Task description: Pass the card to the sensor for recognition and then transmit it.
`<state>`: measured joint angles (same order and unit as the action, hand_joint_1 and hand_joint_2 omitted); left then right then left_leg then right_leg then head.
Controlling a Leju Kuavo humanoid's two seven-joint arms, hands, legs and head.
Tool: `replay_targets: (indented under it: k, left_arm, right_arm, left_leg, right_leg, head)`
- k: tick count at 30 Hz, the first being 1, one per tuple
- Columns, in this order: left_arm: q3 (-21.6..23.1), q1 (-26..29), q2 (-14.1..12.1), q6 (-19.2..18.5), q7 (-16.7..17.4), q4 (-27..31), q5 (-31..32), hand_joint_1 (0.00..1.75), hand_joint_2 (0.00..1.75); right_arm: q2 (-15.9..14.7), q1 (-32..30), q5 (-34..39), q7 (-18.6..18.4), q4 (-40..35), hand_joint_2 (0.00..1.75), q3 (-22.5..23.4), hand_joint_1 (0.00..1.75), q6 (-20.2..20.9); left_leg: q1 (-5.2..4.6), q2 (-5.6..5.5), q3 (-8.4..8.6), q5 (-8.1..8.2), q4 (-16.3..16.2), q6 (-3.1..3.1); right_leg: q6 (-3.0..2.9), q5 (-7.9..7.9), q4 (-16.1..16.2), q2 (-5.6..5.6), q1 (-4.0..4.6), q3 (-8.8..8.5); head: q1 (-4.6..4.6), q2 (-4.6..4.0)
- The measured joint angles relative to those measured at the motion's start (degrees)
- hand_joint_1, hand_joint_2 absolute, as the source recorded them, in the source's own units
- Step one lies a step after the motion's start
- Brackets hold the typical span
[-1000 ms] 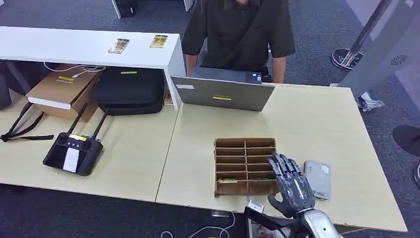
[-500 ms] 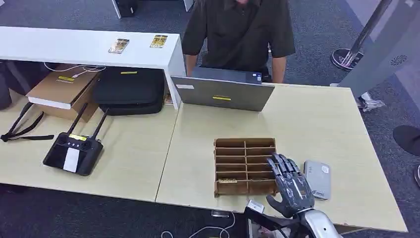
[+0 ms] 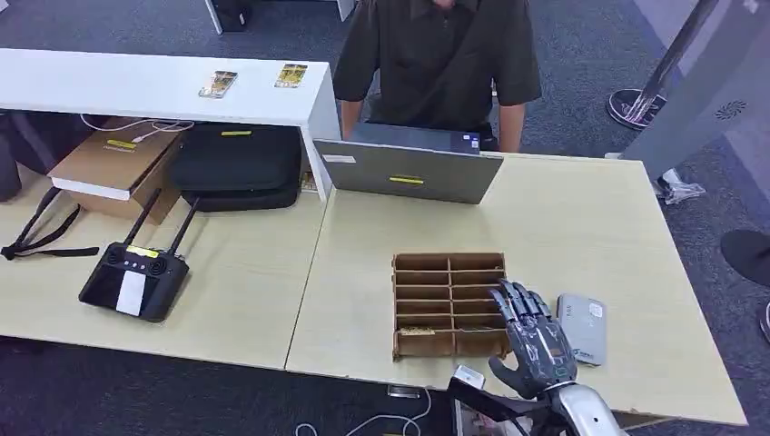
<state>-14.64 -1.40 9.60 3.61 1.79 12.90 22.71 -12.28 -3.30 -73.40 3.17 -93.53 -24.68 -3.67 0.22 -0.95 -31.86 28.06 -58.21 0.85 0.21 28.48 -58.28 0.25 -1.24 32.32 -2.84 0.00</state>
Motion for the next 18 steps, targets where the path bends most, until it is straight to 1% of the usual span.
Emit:
replay_targets:
  k: [1,2,3,4,6,8,9,11,13,18]
  left_arm:
    - [0.0,0.0,0.0,0.0,0.0,0.0,0.0,0.00,0.00]
    - [0.0,0.0,0.0,0.0,0.0,0.0,0.0,0.00,0.00]
    - [-0.1,0.0,0.0,0.0,0.0,0.0,0.0,0.00,0.00]
    - [-0.1,0.0,0.0,0.0,0.0,0.0,0.0,0.00,0.00]
    - [-0.1,0.0,0.0,0.0,0.0,0.0,0.0,0.00,0.00]
    - [-0.1,0.0,0.0,0.0,0.0,0.0,0.0,0.00,0.00]
    - [-0.1,0.0,0.0,0.0,0.0,0.0,0.0,0.00,0.00]
    - [-0.1,0.0,0.0,0.0,0.0,0.0,0.1,0.00,0.00]
    - [-0.1,0.0,0.0,0.0,0.0,0.0,0.1,0.00,0.00]
    - [-0.1,0.0,0.0,0.0,0.0,0.0,0.1,0.00,0.00]
  right_arm:
    - [0.0,0.0,0.0,0.0,0.0,1.75,0.0,0.98,0.0]
    - [0.0,0.0,0.0,0.0,0.0,1.75,0.0,1.29,0.0]
    - [0.0,0.0,0.0,0.0,0.0,1.75,0.0,1.38,0.0]
    - [0.0,0.0,0.0,0.0,0.0,1.75,0.0,1.38,0.0]
    - [0.0,0.0,0.0,0.0,0.0,1.75,0.0,1.45,0.0]
    - [0.0,0.0,0.0,0.0,0.0,1.75,0.0,1.38,0.0]
    - [0.0,0.0,0.0,0.0,0.0,1.75,0.0,1.40,0.0]
    - [0.0,0.0,0.0,0.0,0.0,1.75,0.0,1.38,0.0]
    - [0.0,0.0,0.0,0.0,0.0,1.75,0.0,1.41,0.0]
    - [0.0,0.1,-0.2,0.0,0.0,1.75,0.0,1.40,0.0]
  left_leg:
    - [0.00,0.00,0.00,0.00,0.0,0.00]
    - [0.00,0.00,0.00,0.00,0.0,0.00]
    - [0.00,0.00,0.00,0.00,0.0,0.00]
    - [0.00,0.00,0.00,0.00,0.0,0.00]
    - [0.00,0.00,0.00,0.00,0.0,0.00]
    - [0.00,0.00,0.00,0.00,0.0,0.00]
    - [0.00,0.00,-0.01,0.00,0.0,0.00]
    - [0.00,0.00,-0.01,0.00,0.0,0.00]
    - [0.00,0.00,0.00,0.00,0.0,0.00]
    - [0.00,0.00,0.00,0.00,0.0,0.00]
  right_leg:
    - [0.00,0.00,0.0,0.00,0.00,0.00]
    - [0.00,0.00,0.0,0.00,0.00,0.00]
    - [0.00,0.00,0.0,0.00,0.00,0.00]
    - [0.00,0.00,0.0,0.00,0.00,0.00]
    - [0.00,0.00,0.0,0.00,0.00,0.00]
    - [0.00,0.00,0.0,0.00,0.00,0.00]
    - [0.00,0.00,0.0,0.00,0.00,0.00]
    - [0.00,0.00,0.0,0.00,0.00,0.00]
    - [0.00,0.00,0.0,0.00,0.00,0.00]
    - [0.00,0.00,0.0,0.00,0.00,0.00]
  head:
    - [0.00,0.00]
    - [0.00,0.00]
    - [0.00,0.00]
    - [0.00,0.00]
    - [0.00,0.00]
    - [0.00,0.00]
    - [0.00,0.00]
    - [0.00,0.00]
    - [0.00,0.00]
    - [0.00,0.00]
